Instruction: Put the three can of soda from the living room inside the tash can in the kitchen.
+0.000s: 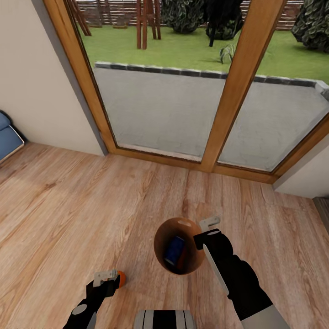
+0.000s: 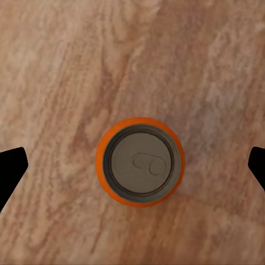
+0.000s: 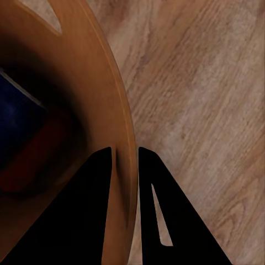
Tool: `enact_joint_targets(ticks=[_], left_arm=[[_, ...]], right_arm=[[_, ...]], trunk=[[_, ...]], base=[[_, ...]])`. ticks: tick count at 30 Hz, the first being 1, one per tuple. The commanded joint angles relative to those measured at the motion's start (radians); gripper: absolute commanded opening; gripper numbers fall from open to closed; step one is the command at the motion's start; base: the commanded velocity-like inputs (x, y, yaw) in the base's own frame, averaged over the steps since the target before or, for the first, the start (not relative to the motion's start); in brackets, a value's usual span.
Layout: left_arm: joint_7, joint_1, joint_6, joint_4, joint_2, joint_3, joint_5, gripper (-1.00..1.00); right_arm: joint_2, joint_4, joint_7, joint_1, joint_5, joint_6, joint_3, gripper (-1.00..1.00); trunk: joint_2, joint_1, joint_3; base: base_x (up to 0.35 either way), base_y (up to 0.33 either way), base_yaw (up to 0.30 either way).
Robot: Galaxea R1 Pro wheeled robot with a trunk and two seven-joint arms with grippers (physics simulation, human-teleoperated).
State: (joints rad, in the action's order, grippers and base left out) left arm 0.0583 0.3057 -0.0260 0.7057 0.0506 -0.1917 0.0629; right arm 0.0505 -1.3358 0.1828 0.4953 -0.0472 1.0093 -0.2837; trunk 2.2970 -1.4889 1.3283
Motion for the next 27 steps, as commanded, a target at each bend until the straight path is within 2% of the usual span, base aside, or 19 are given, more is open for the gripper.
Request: enact_joint_targets(ticks=[1,10,19,27], left_arm=[[0.000,0.000,0.000,0.000,0.000,0.000,0.000,1.00],[0.000,0.000,0.000,0.000,0.000,0.015,0.000,1.00],[0.000,0.000,0.000,0.000,0.000,0.024,0.000,1.00],[0.000,0.000,0.000,0.000,0.000,0.025,0.000,1.00]], right_arm=[[0.000,0.000,-0.005,0.000,0.012,-0.001,0.000,-1.00],[0.000,0.000,-0.005,0.000,0.012,-0.001,0.000,-1.00],[0.000,0.000,-0.005,0.000,0.012,-0.001,0.000,-1.00],[0.000,0.000,-0.005,0.000,0.012,-0.001,0.000,-1.00]], trunk=[[0.000,0.000,0.000],[0.000,0.000,0.002],[0.000,0.000,0.002],[0.056,-0.031,0.027]], base=[[0.020,0.000,0.000],[0.150,0.000,0.000],[0.021,0.000,0.000],[0.000,0.000,0.000]])
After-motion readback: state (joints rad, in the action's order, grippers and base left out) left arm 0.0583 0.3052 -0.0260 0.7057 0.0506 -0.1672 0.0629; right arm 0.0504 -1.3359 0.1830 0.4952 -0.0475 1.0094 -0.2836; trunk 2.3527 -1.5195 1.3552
